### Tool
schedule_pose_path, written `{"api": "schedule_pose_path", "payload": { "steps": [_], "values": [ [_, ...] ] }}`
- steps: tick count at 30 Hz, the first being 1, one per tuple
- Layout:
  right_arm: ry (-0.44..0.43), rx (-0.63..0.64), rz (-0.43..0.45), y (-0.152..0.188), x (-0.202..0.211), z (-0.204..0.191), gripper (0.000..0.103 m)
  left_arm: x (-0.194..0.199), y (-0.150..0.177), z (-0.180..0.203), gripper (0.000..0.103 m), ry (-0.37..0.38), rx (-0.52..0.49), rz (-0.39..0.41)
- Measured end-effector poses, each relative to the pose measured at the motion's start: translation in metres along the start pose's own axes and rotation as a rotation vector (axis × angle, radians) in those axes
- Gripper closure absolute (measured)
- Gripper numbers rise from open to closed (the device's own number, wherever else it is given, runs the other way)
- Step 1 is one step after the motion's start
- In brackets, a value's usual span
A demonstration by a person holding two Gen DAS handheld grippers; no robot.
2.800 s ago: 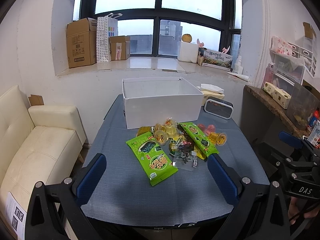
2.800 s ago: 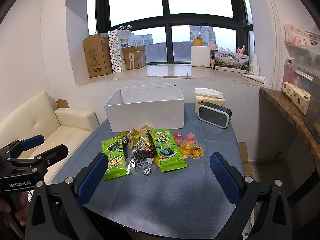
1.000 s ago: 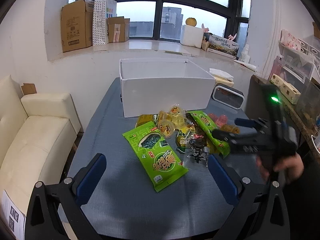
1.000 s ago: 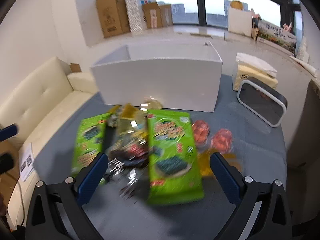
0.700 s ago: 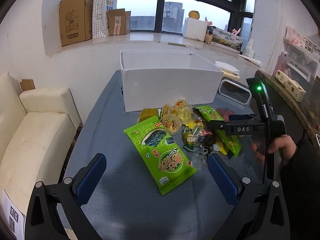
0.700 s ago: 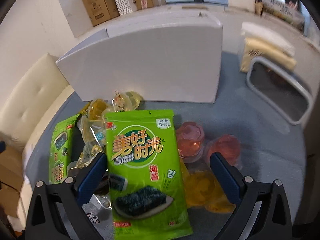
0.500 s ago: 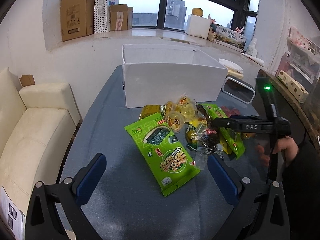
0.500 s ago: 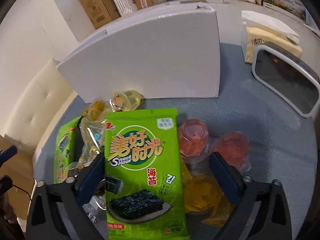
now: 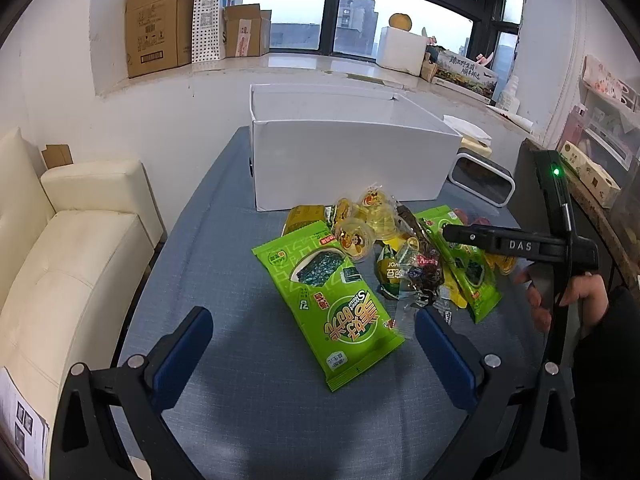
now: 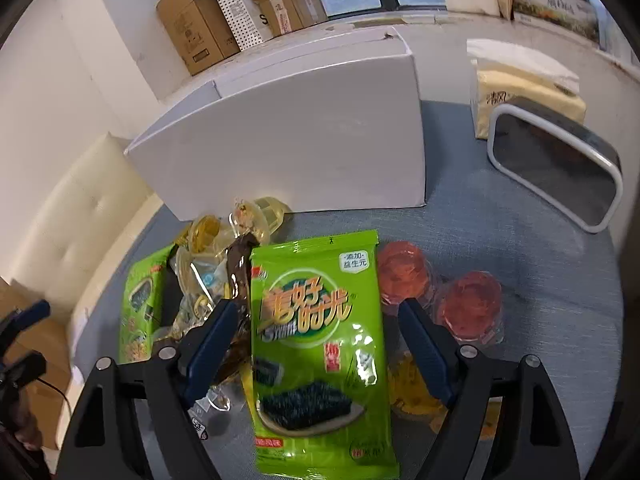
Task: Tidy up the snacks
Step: 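Reach the right tool to the green seaweed bag and grasp it, then grasp a second green seaweed bag with the left tool while the right tool lifts its bag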
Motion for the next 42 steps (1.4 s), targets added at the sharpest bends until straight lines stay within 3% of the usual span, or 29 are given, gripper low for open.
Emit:
{"api": "schedule_pose_path", "payload": {
  "steps": [7,9,10,16,21,27,37,39,40,42],
  "values": [
    [-0.047,0.05,-0.069,0.002,-0.015,-0.013,0.017,-0.001,0.001,0.0,0.0,-0.001,-0.002,-0.005],
    [-0.004,0.106,-0.065,0.006,-0.014,-0.019,0.022,-0.002,0.002,0.001,0.0,-0.002,-0.005,-0.005],
    [-0.008,0.1,-0.061,0.006,-0.014,-0.021,0.033,-0.002,0.002,0.0,0.0,-0.001,-0.004,-0.006],
    [-0.015,0.106,-0.029,0.007,-0.002,-0.031,0.035,-0.004,0.003,0.001,0.0,0.0,-0.003,-0.01],
    [-0.013,0.096,0.079,-0.007,0.039,-0.045,0.035,-0.019,0.002,-0.004,0.0,-0.011,0.026,-0.023],
    [-0.005,0.075,0.186,-0.004,0.093,-0.06,0.035,-0.063,-0.003,-0.007,0.0,-0.056,0.099,-0.085],
    [0.03,-0.007,0.238,0.031,0.143,-0.053,0.035,-0.128,0.006,-0.004,0.0,-0.176,0.15,-0.204],
    [0.037,-0.02,0.231,0.036,0.142,-0.051,0.035,-0.133,0.012,-0.004,0.008,-0.19,0.138,-0.222],
    [0.04,-0.02,0.231,0.038,0.144,-0.05,0.035,-0.133,0.014,-0.004,0.021,-0.194,0.134,-0.224],
    [0.048,-0.018,0.234,0.039,0.145,-0.049,0.035,-0.128,0.013,-0.007,0.023,-0.189,0.133,-0.205]
  ]
}}
Point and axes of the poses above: each gripper's, at about its wrist camera, not at the fingertips, and x roughly against the way its jaws point, z to its right, y to its underside, the point moved 4 cm from there along -x, roughly the way its jaws point, and after that the axes turned 13 degrees about z, right-handed, at the moved point
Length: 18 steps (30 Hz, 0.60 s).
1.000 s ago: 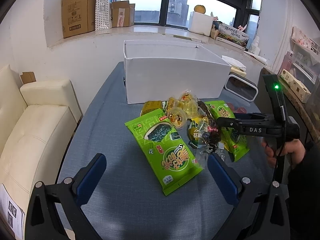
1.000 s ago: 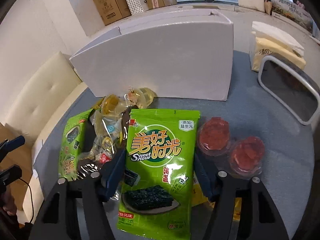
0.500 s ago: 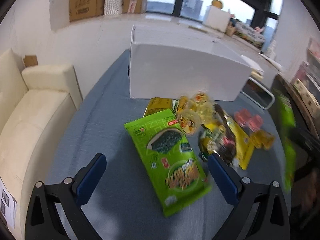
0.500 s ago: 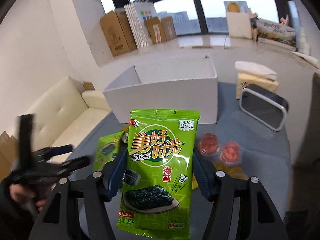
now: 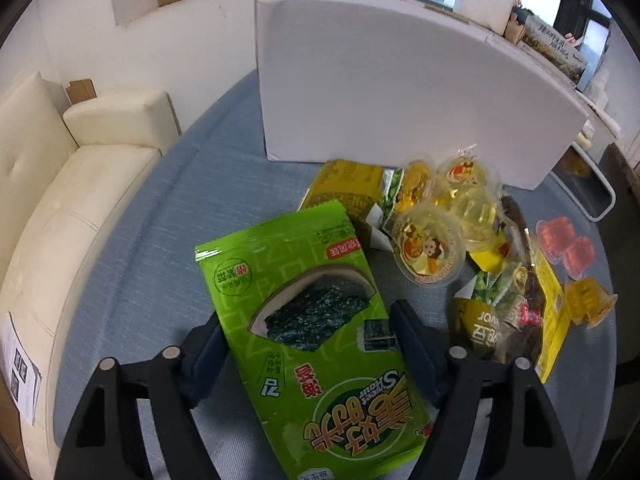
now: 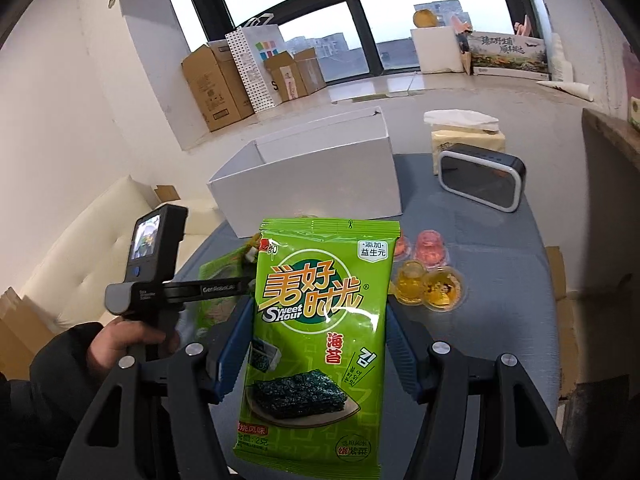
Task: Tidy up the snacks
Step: 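Grasp a second green seaweed bag with the left tool while the right tool lifts its bag, then carry both bags over the white box and open both tools to drop them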
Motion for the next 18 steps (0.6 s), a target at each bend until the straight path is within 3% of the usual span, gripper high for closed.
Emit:
{"api": "schedule_pose_path", "payload": {
  "steps": [2,4,12,18],
  "values": [
    [-0.002,-0.007,0.006,0.0,0.001,0.001,0.035,0.007,0.0,-0.004,0.024,0.059,0.033,0.002],
    [0.001,-0.003,0.006,0.001,0.002,0.0,0.035,0.017,-0.001,-0.008,0.024,0.051,0.005,0.038],
    [0.023,0.014,0.006,-0.002,-0.009,-0.005,0.035,0.088,-0.016,-0.01,0.024,0.173,-0.107,0.241],
    [0.049,0.074,0.052,-0.034,-0.029,-0.014,0.035,0.133,-0.052,-0.006,0.024,0.247,-0.18,0.386]
  ]
}}
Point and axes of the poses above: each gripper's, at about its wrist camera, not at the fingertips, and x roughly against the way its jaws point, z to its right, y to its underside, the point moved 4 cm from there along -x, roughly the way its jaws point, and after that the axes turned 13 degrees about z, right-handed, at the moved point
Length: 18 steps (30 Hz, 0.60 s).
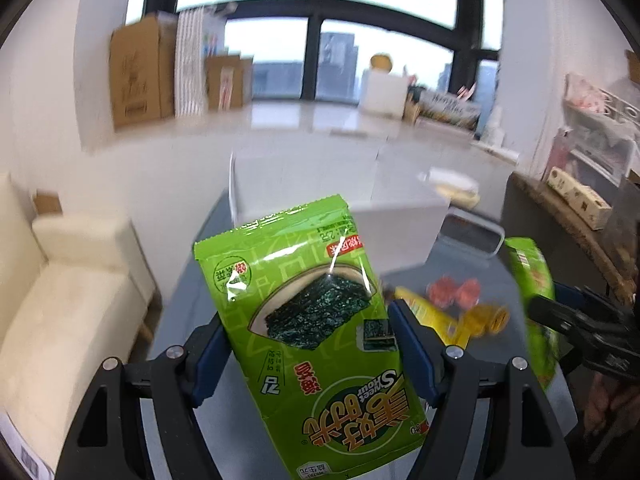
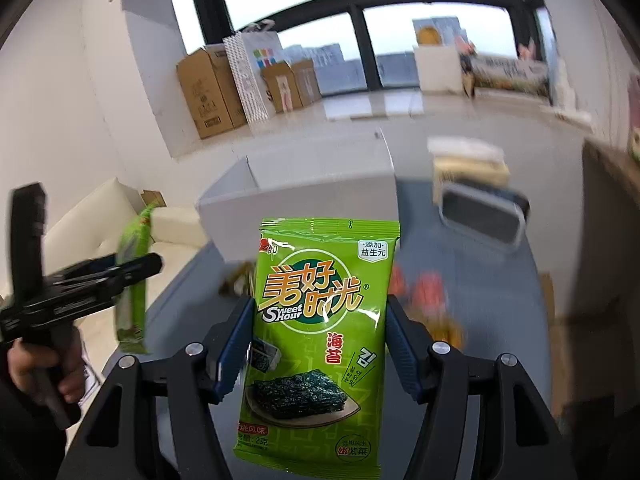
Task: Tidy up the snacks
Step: 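Carry both bags over the white box and open both tools to drop them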
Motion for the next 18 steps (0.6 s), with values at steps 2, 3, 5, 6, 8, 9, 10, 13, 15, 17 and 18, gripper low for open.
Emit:
{"api": "schedule_pose_path", "payload": {
  "steps": [2,3,5,6,8,9,10,13,15,17,18],
  "values": [
    [0.0,0.02,0.023,-0.018,-0.011,-0.003,0.035,-0.006,-0.018,-0.001,0.023,0.008,-0.007,0.027],
    [-0.001,0.027,0.033,-0.03,-0.02,-0.005,0.035,-0.01,-0.027,-0.001,0.023,0.016,-0.01,0.039],
    [-0.003,0.04,0.054,-0.052,-0.039,-0.008,0.035,-0.018,-0.047,-0.001,0.023,0.029,-0.025,0.065],
    [0.0,0.049,0.056,-0.06,-0.047,-0.009,0.035,-0.027,-0.057,-0.003,0.023,0.029,-0.027,0.071],
    [0.004,0.077,0.07,-0.08,-0.071,-0.012,0.035,-0.046,-0.074,-0.011,0.023,0.051,-0.014,0.065],
    [0.008,0.083,0.069,-0.087,-0.081,-0.013,0.035,-0.06,-0.085,-0.016,0.023,0.045,-0.008,0.067],
    [0.014,0.076,0.062,-0.097,-0.096,-0.011,0.035,-0.07,-0.092,-0.017,0.023,0.034,-0.013,0.071],
    [-0.008,0.053,0.045,-0.116,-0.132,-0.01,0.035,-0.108,-0.115,-0.024,0.023,0.027,-0.022,0.088],
    [0.016,0.083,0.03,-0.131,-0.16,-0.011,0.035,-0.133,-0.124,-0.027,0.023,0.013,-0.039,0.064],
    [0.014,0.089,0.021,-0.143,-0.185,-0.011,0.035,-0.15,-0.128,-0.028,0.023,0.017,-0.044,0.053],
    [0.009,0.082,0.011,-0.146,-0.193,-0.01,0.035,-0.158,-0.129,-0.03,0.022,0.013,-0.043,0.042]
  ]
}}
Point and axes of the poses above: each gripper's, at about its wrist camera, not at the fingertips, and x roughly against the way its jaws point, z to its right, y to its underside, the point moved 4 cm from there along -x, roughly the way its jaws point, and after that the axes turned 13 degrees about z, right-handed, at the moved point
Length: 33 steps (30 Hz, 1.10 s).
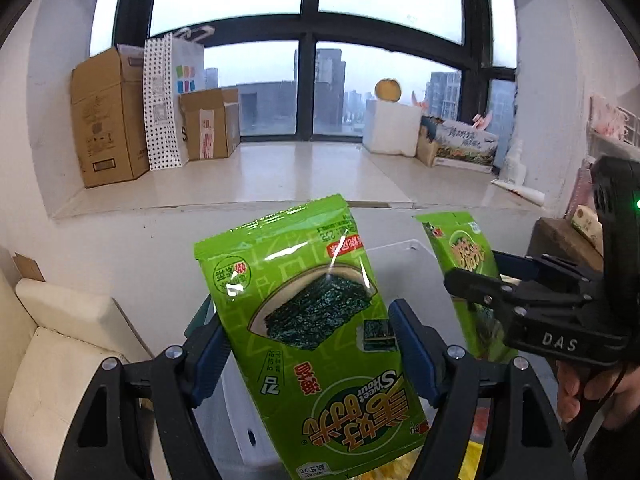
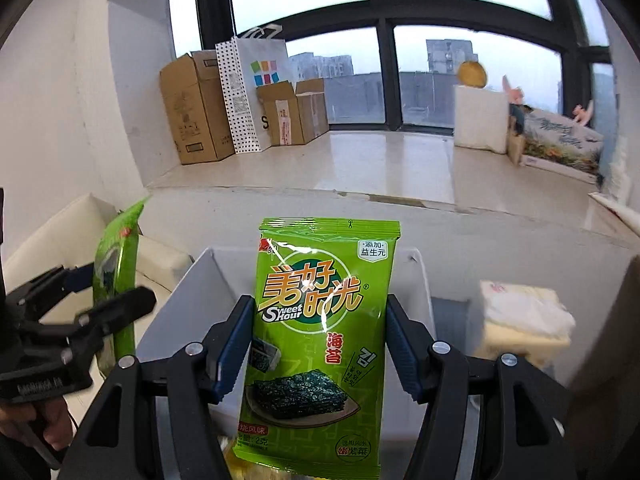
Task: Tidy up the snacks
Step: 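Carry both bags over the white box and open both tools to drop them, then grasp the brown sausage snack in clear wrap with the right tool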
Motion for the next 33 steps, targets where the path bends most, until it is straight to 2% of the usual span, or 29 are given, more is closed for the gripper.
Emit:
{"api": "schedule_pose_path", "payload": {
  "steps": [3,4,5,7,11,15,19,21,22,25,27,28,30,33],
  "values": [
    [-0.004,-0.031,-0.021,-0.004,-0.027,0.007,0.033,-0.021,0.001,-0.007,0.015,0.01,0.01,-0.027],
    [0.0,-0.035,-0.028,-0.004,-0.035,0.009,0.028,-0.026,0.003,-0.008,0.0,0.01,0.005,-0.041],
    [0.006,-0.038,-0.033,-0.004,-0.038,0.011,0.019,-0.03,0.005,-0.009,0.0,0.001,-0.009,-0.047],
    [0.037,-0.04,-0.078,0.0,-0.05,0.016,0.01,-0.033,0.009,-0.01,0.0,-0.021,-0.038,-0.045],
    [0.062,-0.032,-0.105,0.007,-0.053,0.022,0.007,-0.035,0.016,-0.016,0.0,-0.005,-0.019,-0.057],
    [0.052,0.002,-0.087,0.011,-0.037,0.018,0.007,-0.02,0.013,-0.016,0.0,0.005,0.004,-0.032],
    [0.024,0.007,-0.03,0.01,-0.003,0.01,0.007,0.011,0.009,-0.011,0.0,0.018,0.012,0.013],
    [0.007,-0.012,0.004,0.015,0.027,0.008,0.005,0.03,0.013,-0.007,0.0,0.024,0.018,0.028],
    [-0.008,-0.022,0.016,0.018,0.036,0.007,0.0,0.042,0.019,-0.004,0.0,0.03,0.028,0.037],
    [-0.087,-0.09,0.082,0.039,0.088,0.008,0.0,0.079,0.04,0.006,0.0,0.049,0.037,0.07],
    [-0.092,-0.119,0.122,0.054,0.117,0.012,0.0,0.109,0.063,0.014,0.0,0.058,0.045,0.097],
    [-0.063,-0.135,0.138,0.067,0.133,0.015,0.0,0.118,0.072,0.017,0.0,0.064,0.052,0.102],
    [-0.043,-0.17,0.125,0.091,0.154,0.019,0.0,0.137,0.098,0.022,0.0,0.071,0.086,0.075],
    [0.025,-0.218,0.038,0.134,0.174,0.024,0.0,0.153,0.13,0.03,0.0,0.089,0.117,-0.014]
  ]
}}
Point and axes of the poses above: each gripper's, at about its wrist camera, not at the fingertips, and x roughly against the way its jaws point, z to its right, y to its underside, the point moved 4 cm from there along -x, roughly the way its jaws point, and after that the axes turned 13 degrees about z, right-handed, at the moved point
